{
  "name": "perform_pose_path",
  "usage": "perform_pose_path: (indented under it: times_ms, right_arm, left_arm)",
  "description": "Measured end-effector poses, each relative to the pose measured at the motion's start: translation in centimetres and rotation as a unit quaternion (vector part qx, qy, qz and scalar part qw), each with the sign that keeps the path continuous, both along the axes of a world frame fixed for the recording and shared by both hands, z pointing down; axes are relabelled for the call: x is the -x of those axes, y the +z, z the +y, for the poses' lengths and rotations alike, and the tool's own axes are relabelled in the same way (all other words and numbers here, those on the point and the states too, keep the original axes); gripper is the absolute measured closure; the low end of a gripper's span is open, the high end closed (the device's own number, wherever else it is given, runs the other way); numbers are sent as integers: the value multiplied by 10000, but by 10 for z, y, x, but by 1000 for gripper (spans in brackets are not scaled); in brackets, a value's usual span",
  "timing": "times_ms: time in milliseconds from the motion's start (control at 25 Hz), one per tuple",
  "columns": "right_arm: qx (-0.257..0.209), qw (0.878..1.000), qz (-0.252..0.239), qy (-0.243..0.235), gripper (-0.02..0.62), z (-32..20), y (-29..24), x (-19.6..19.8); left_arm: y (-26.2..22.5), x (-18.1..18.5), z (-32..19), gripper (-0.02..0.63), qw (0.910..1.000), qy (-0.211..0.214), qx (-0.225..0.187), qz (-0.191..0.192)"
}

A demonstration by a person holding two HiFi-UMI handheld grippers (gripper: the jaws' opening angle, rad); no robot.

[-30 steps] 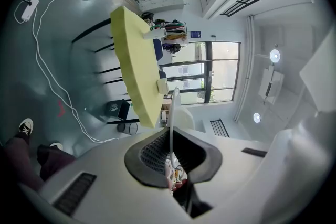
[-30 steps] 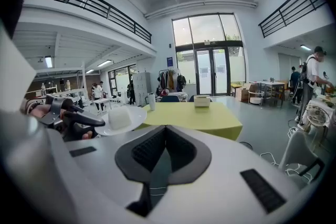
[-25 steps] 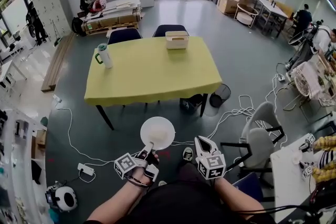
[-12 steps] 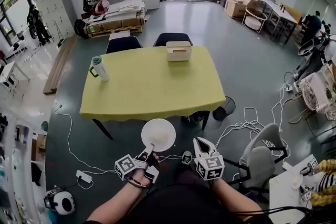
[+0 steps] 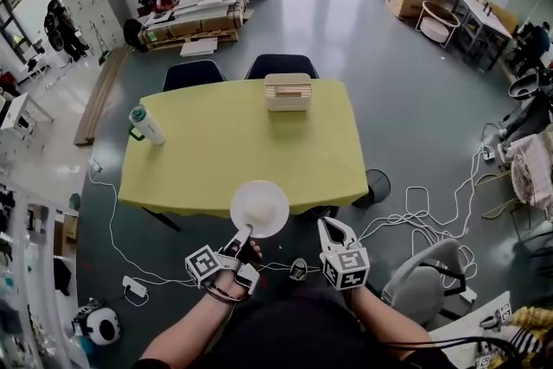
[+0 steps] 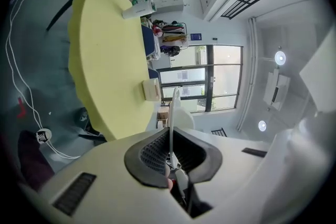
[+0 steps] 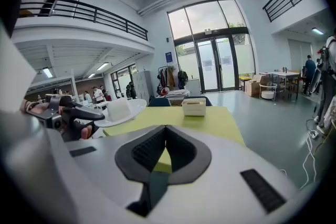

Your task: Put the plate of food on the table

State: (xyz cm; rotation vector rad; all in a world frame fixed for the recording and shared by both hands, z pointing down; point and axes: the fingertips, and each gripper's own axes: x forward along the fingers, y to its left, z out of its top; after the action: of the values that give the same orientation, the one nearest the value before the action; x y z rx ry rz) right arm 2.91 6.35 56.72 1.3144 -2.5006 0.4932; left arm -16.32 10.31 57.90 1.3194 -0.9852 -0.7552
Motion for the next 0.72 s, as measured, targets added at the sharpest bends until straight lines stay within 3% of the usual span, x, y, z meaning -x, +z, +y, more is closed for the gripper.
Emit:
perform_pose_path:
  times_ms: [360, 720]
  right_arm:
    - [108, 9997, -200, -102, 583, -81, 8, -24]
    - [317, 9992, -199, 150, 583, -140, 16, -23]
  left_arm:
    - [-10, -47, -81, 589, 9999, -71, -73, 117]
    - [3, -46, -152, 589, 9996, 231, 109, 129]
